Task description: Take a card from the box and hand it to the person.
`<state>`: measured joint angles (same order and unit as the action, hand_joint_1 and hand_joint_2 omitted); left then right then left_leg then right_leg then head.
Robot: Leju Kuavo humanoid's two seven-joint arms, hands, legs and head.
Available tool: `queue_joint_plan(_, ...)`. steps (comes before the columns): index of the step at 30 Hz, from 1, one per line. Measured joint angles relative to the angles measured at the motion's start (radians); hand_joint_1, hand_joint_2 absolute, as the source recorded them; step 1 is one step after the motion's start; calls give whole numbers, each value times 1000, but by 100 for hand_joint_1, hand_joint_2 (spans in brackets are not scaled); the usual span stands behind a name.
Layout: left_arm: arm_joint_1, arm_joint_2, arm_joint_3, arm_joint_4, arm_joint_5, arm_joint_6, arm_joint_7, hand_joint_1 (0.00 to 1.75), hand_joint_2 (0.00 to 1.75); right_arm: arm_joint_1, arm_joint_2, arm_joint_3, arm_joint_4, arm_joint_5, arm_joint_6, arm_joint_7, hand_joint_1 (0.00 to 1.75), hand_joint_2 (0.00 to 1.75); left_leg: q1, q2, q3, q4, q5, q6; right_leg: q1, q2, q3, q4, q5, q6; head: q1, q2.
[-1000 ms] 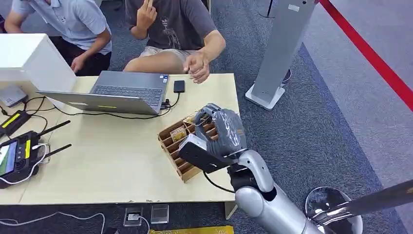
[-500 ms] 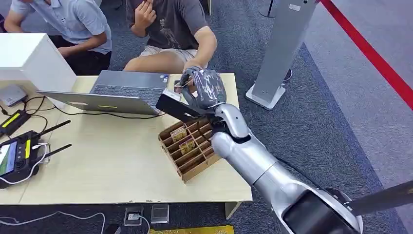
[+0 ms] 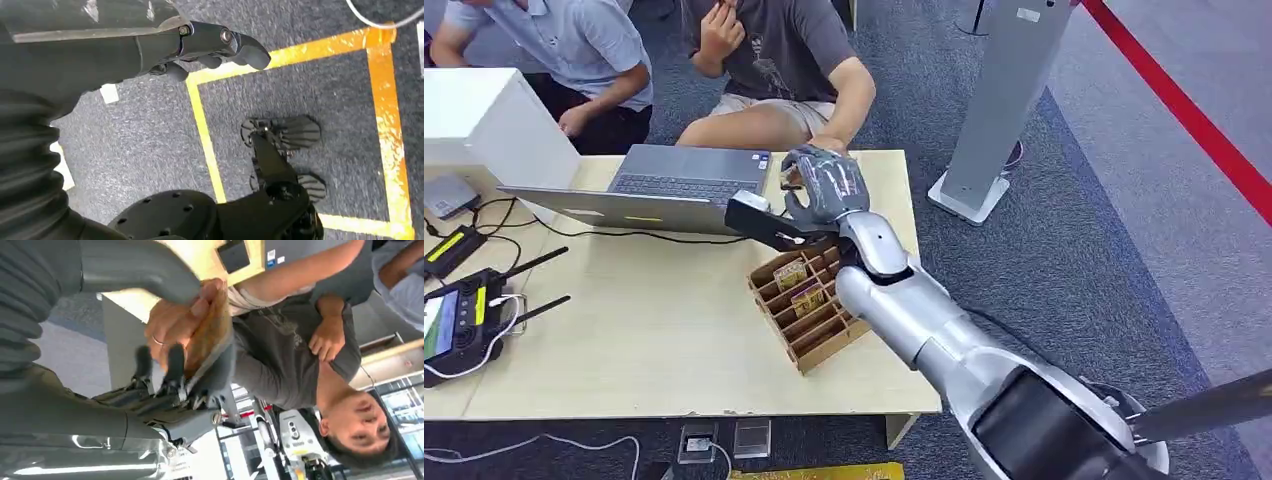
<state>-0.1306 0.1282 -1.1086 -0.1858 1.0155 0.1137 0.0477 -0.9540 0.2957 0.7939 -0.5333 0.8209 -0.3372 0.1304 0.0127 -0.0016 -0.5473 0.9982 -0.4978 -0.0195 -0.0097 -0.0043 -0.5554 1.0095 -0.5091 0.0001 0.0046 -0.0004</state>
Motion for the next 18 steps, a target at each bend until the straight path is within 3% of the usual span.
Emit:
queue_joint_plan(6,4,0,0,0,15,24,-2,0,175,-14,23,4,22,-12,-28,-35,0,175,0,0,0,0,0,0,0,0,0,0,0,0,0,0)
queue_joint_plan(12,7,1,0,0,43,39,-6,0,175,-25,8,-16,-8,-120,-42,-98,0,175,0,0,1,0,0,0,0,0,0,0,0,0,0,0)
queue_joint_plan(15,13,1,0,0,73,52,10,0,175,48,-72,-61,-179,-303,65,-109,0,175,0,0,2,0,0,0,0,0,1,-1,0,0,-1,0)
queue_joint_plan(18,21,3,0,0,89,60,26,0,175,167,-153,-108,-363,-465,130,-82,0,175,0,0,2,1,-1,0,0,0,1,-2,0,0,3,0)
